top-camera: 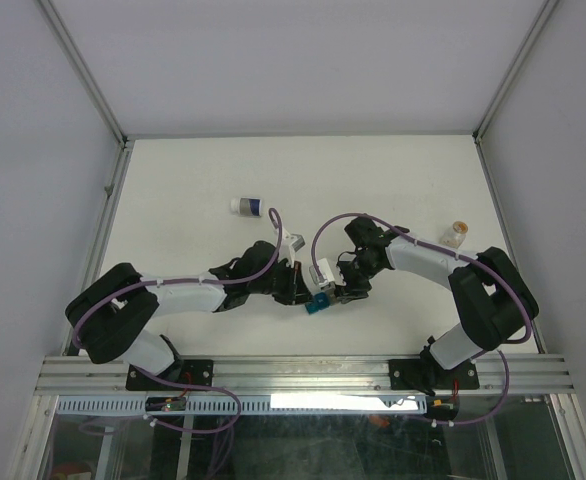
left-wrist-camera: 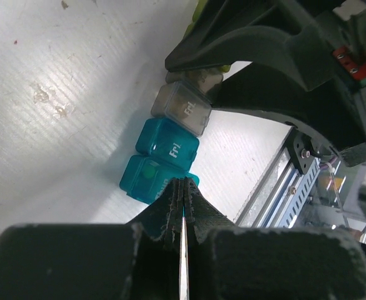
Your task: Sort the pills into containers
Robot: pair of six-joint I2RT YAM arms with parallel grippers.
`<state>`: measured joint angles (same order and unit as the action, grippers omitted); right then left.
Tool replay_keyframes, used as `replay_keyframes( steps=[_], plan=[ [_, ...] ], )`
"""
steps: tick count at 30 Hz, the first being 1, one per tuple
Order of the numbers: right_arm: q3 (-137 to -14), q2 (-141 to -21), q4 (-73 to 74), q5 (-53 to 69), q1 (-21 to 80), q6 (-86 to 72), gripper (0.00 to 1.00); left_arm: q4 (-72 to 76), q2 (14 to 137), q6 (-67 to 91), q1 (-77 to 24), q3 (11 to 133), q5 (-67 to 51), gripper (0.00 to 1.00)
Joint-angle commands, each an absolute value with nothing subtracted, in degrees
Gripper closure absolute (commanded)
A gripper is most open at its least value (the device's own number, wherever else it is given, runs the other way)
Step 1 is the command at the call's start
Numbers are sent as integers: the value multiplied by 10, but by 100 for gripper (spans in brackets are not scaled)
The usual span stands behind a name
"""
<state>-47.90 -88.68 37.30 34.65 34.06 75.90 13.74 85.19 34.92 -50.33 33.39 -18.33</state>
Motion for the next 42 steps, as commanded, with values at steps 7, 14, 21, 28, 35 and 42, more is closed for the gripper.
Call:
replay_keyframes(
  steps=[7, 14, 21, 28, 35, 42],
  plan=[
    [-478, -894, 360, 338, 344, 749, 60, 53, 936, 404, -509, 337, -157, 100],
    [-482, -898, 360, 337, 344, 745, 60, 49, 895, 404, -519, 330, -130, 100],
    [-481, -896, 358, 337, 344, 742, 60, 53, 784, 387, -519, 377, -131, 100],
    [-483, -898, 359, 339, 344, 742, 61, 80, 785, 393, -516, 363, -156, 100],
    [-481, -902, 357, 336, 344, 742, 61, 100, 914, 419, -506, 313, -182, 100],
    [-482, -905, 356, 338, 344, 740, 61, 58, 871, 399, -503, 328, -139, 100]
  ],
)
